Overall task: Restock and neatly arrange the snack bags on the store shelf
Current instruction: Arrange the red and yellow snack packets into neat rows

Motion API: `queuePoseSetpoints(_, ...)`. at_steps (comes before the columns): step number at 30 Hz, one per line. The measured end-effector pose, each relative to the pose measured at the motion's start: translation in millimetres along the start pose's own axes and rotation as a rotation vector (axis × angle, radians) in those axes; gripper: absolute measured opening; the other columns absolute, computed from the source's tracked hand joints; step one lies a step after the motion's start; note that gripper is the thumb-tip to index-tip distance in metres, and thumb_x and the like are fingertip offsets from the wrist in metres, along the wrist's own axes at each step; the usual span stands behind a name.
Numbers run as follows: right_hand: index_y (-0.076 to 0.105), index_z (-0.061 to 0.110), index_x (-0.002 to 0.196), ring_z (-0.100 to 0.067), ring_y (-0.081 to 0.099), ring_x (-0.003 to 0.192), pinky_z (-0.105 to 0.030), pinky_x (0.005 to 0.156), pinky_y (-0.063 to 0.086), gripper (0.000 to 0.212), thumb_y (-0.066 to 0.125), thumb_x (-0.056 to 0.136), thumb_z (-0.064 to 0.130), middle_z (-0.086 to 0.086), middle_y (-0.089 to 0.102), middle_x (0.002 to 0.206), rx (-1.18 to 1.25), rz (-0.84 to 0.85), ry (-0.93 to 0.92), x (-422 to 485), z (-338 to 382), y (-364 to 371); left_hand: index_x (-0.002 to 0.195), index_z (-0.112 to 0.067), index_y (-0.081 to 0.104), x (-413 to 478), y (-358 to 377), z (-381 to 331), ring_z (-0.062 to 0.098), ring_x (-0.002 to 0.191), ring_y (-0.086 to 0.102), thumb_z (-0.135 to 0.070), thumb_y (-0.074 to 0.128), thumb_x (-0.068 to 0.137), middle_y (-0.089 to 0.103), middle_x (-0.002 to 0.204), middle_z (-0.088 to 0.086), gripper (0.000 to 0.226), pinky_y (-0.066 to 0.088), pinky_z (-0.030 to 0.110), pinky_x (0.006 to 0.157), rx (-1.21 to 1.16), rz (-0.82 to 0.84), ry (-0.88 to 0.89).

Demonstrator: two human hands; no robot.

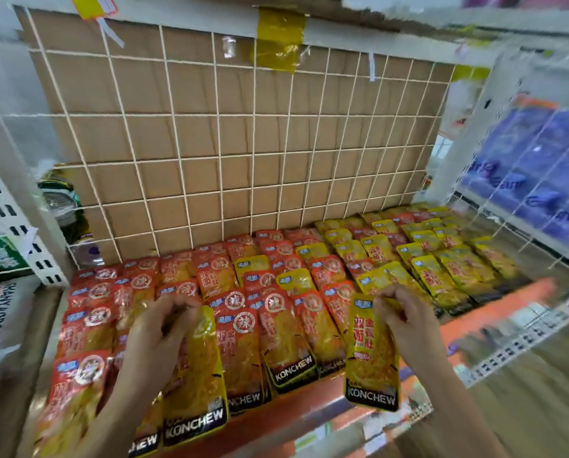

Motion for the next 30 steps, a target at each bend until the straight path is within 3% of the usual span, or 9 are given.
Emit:
queuePoseSetpoints(5,0.056,0.030,0.075,-0.009,0.057,0.065,-0.020,0.057,0.041,0.027,0.060,0.087,0.006,0.009,0.064,0.071,-0.002,-0.032,0.056,0,-29,-37,0.074,-0.024,0.060,2,33,-14,0.010,0.058,0.053,0.001,0.060,0.085,0.063,0.074,0.001,0.027,0.038,0.017,0.048,0.013,0.022,-0.012)
queuePoseSetpoints(7,0.058,0.029,0.077,-0.003,0.057,0.065,-0.019,0.058,0.043,0.025,0.060,0.087,0.006,0.012,0.064,0.073,0.023,-0.053,0.071,0,-38,-55,0.074,-0.026,0.059,0,54,-27,0.014,0.058,0.052,0.001,0.060,0.085,0.062,0.074,-0.001,0.029,0.038,0.015,0.049,0.020,0.041,-0.007)
queuePoseSetpoints(11,0.056,0.025,0.078,0.000,0.054,0.057,-0.012,0.048,0.038,0.019,0.058,0.089,0.010,0.008,0.061,0.069,0.038,-0.051,0.083,0,-58,-92,0.075,-0.032,0.056,-6,104,-59,0.005,0.075,0.056,0.003,0.059,0.085,0.061,0.081,-0.013,0.036,0.038,0.009,0.060,0.059,0.059,0.021)
queuePoseSetpoints(16,0.058,0.024,0.080,-0.002,0.050,0.054,-0.013,0.047,0.035,0.016,0.058,0.090,0.011,0.005,0.059,0.064,0.056,-0.015,0.094,10,-94,-142,0.076,-0.027,0.058,-20,166,-94,0.010,0.070,0.060,0.002,0.057,0.087,0.063,0.080,-0.006,0.031,0.042,0.009,0.056,0.035,0.071,0.039)
queuePoseSetpoints(21,0.057,0.025,0.078,-0.002,0.047,0.052,-0.015,0.047,0.034,0.019,0.058,0.089,0.011,0.007,0.058,0.061,0.108,0.001,0.092,24,-125,-184,0.076,-0.031,0.054,-29,221,-125,-0.003,0.072,0.058,0.004,0.056,0.087,0.062,0.078,-0.002,0.036,0.042,0.004,0.057,0.040,0.051,0.074)
queuePoseSetpoints(25,0.057,0.024,0.077,-0.011,0.046,0.052,-0.019,0.046,0.033,0.016,0.057,0.090,0.015,-0.002,0.059,0.063,0.104,0.026,0.085,36,-144,-205,0.078,-0.031,0.055,-27,252,-136,0.014,0.069,0.059,0.005,0.053,0.089,0.064,0.079,0.011,0.037,0.042,0.007,0.056,0.040,0.068,0.099)
queuePoseSetpoints(28,0.058,0.024,0.079,-0.007,0.049,0.055,-0.017,0.050,0.036,0.016,0.058,0.090,0.013,-0.003,0.061,0.068,0.110,0.026,0.083,48,-156,-214,0.081,-0.034,0.055,-19,270,-138,0.032,0.073,0.059,0.003,0.055,0.089,0.064,0.079,0.006,0.037,0.045,0.029,0.063,0.017,0.103,0.097)
queuePoseSetpoints(30,0.058,0.023,0.079,-0.005,0.050,0.057,-0.015,0.051,0.037,0.016,0.058,0.089,0.011,-0.001,0.061,0.069,0.105,0.021,0.081,58,-163,-217,0.083,-0.034,0.056,-12,280,-138,0.041,0.070,0.056,0.003,0.054,0.088,0.063,0.075,0.016,0.037,0.043,0.040,0.060,0.023,0.135,0.100)
Point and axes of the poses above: each hand's wrist, its own x-axis towards the middle knuckle, its own y-axis out of the palm, z = x × y, the point moved 5 cm from there along x, towards the middle knuckle
